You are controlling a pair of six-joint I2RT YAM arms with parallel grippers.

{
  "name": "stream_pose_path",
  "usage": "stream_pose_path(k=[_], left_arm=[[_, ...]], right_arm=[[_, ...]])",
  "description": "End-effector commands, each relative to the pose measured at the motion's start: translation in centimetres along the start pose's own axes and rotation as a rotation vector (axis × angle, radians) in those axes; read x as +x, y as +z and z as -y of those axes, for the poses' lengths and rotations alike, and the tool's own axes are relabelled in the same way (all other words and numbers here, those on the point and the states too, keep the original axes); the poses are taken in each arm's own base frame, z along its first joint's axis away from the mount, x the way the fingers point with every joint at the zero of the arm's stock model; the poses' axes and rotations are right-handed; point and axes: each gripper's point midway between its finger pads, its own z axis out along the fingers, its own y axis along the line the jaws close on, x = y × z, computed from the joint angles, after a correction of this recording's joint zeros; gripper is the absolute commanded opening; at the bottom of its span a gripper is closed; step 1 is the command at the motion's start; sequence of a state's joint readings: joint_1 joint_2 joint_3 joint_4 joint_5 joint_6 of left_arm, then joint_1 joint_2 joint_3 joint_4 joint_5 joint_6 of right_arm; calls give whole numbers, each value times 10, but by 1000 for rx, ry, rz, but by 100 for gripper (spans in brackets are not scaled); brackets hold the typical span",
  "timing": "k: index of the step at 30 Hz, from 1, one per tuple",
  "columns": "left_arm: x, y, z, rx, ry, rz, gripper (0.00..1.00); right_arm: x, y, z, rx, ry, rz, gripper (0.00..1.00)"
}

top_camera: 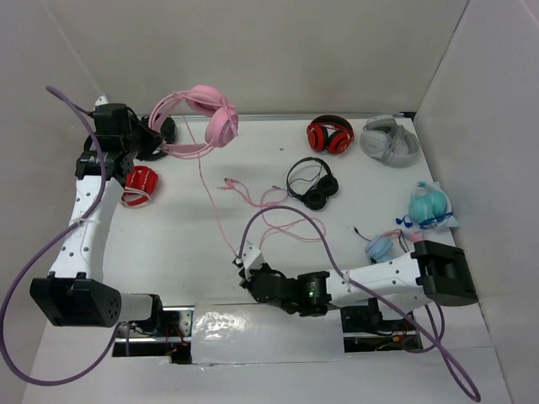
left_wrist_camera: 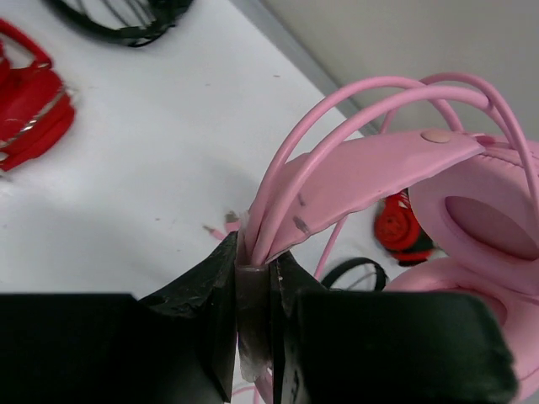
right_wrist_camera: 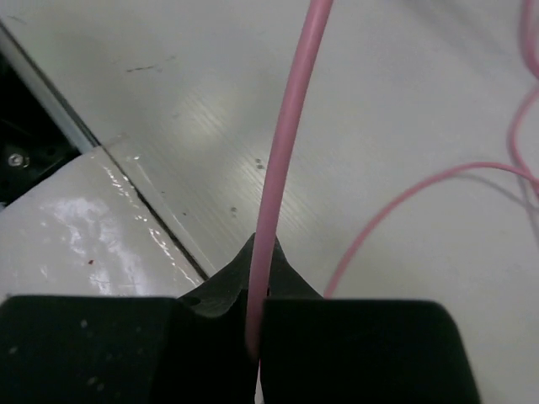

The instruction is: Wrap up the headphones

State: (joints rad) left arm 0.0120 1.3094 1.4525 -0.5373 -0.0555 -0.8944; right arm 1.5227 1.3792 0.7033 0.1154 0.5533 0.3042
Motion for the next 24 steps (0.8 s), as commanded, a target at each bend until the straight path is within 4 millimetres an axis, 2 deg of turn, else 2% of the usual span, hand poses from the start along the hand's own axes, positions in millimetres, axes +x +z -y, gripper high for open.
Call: stream_pose_path(k=[1, 2, 3, 4, 5, 6, 8, 9, 10, 11, 15, 16, 17, 18, 21, 22, 24], left_arm=[[-39, -5, 19, 35, -83, 168, 0], [-34, 1, 11, 10, -78, 157, 0], [-31, 4, 7, -1, -73, 155, 0], [-30, 7, 5, 0, -63, 162, 0], [-22, 13, -4, -18, -58, 150, 0], [-19, 15, -8, -21, -55, 148, 0], [-12, 19, -10, 1, -24, 137, 0], [-10, 20, -8, 20, 1, 131, 0], [1, 20, -1, 50, 41, 108, 0], [5, 21, -2, 42, 48, 95, 0], [23, 33, -1, 19, 177, 62, 0], [32, 32, 4, 26, 204, 42, 0], [39, 34, 5, 24, 228, 29, 0], [46, 35, 5, 30, 272, 14, 0], [73, 32, 17, 81, 374, -25, 0], [88, 30, 20, 102, 411, -48, 0], [97, 27, 16, 83, 440, -59, 0]], right_arm=[[-35, -37, 41, 268, 32, 58, 0], [-32, -46, 54, 329, -4, 35, 0], [-40, -56, 70, 421, -9, 67, 0], [-54, -65, 74, 456, 40, 108, 0], [-59, -73, 85, 510, 39, 123, 0], [-64, -89, 105, 614, 30, 156, 0], [-76, -108, 123, 701, -8, 175, 0], [-82, -115, 128, 729, 29, 207, 0], [-97, -125, 136, 781, 36, 266, 0], [-98, -134, 144, 810, -10, 260, 0], [-126, -152, 153, 877, -13, 345, 0], [-131, -163, 162, 918, -102, 347, 0], [-137, -163, 161, 895, 18, 431, 0], [-144, -164, 161, 920, -71, 420, 0], [-162, -158, 167, 995, -85, 456, 0], [-164, -155, 170, 1021, -99, 440, 0], [-169, -146, 174, 1059, -96, 429, 0]])
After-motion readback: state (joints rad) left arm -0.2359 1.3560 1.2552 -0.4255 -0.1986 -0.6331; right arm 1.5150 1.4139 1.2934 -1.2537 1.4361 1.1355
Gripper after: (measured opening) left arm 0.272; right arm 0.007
